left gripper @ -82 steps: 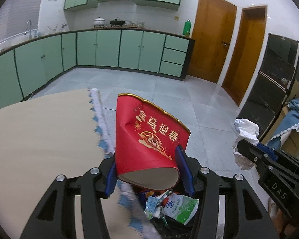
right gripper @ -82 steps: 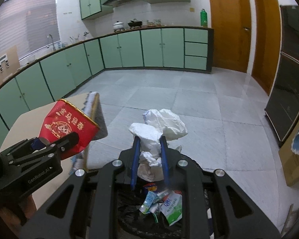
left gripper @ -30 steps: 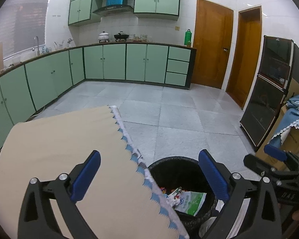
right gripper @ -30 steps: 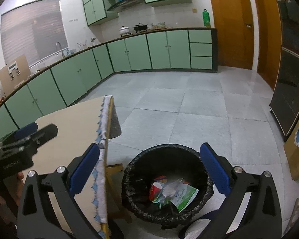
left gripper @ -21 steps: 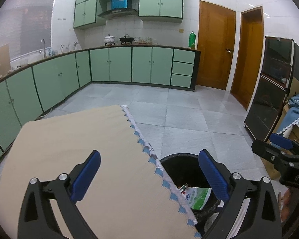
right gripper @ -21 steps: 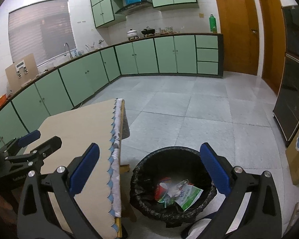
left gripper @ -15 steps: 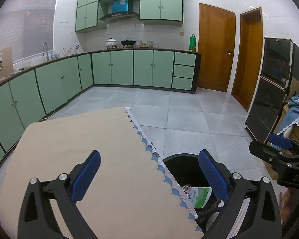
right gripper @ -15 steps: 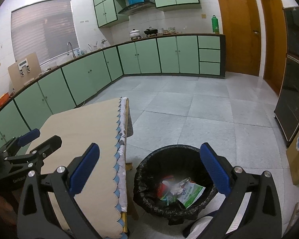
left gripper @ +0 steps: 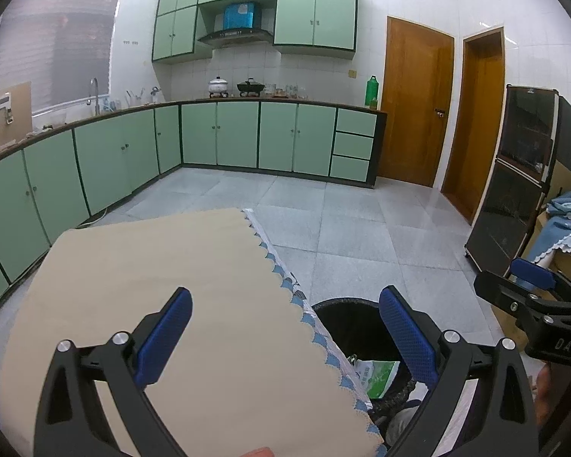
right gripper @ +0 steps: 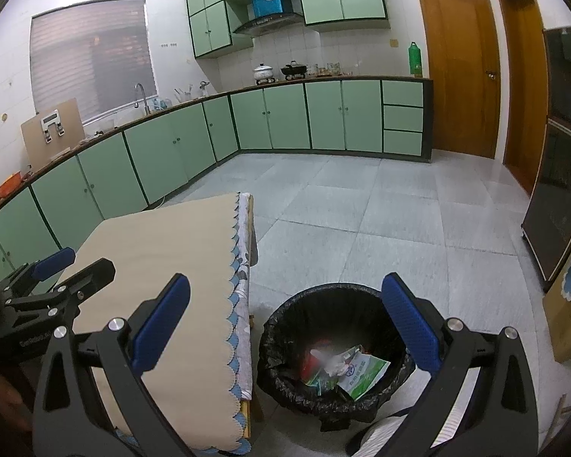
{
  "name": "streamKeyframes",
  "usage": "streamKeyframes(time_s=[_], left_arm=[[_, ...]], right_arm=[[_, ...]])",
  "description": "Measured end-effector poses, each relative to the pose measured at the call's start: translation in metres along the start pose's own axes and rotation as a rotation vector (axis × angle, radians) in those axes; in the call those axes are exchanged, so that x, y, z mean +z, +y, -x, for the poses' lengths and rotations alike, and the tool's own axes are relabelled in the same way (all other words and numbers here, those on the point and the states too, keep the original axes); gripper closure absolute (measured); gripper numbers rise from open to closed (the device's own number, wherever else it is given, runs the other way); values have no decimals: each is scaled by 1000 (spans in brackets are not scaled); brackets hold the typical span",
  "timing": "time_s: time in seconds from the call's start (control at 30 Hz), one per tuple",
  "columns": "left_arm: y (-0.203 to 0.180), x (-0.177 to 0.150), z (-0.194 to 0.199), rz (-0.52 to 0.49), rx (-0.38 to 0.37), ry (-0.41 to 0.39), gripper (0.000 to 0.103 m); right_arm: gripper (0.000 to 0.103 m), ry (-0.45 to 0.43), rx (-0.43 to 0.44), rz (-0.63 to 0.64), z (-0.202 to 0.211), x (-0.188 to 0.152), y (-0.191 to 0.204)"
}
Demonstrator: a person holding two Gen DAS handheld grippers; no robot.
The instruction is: Collect trash
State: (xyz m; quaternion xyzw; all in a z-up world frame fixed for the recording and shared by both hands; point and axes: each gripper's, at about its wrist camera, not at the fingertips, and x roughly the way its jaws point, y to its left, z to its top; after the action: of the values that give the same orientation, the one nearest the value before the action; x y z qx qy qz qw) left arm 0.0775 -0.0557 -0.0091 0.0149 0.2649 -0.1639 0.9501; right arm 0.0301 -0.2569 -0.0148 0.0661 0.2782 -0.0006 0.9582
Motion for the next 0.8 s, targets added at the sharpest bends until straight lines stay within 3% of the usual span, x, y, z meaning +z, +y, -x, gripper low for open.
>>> streamKeyframes(time_s=[0.8], left_arm=[[4, 0, 14, 1, 14, -22, 6]], right_arm=[[5, -11, 6, 19, 5, -1, 12]])
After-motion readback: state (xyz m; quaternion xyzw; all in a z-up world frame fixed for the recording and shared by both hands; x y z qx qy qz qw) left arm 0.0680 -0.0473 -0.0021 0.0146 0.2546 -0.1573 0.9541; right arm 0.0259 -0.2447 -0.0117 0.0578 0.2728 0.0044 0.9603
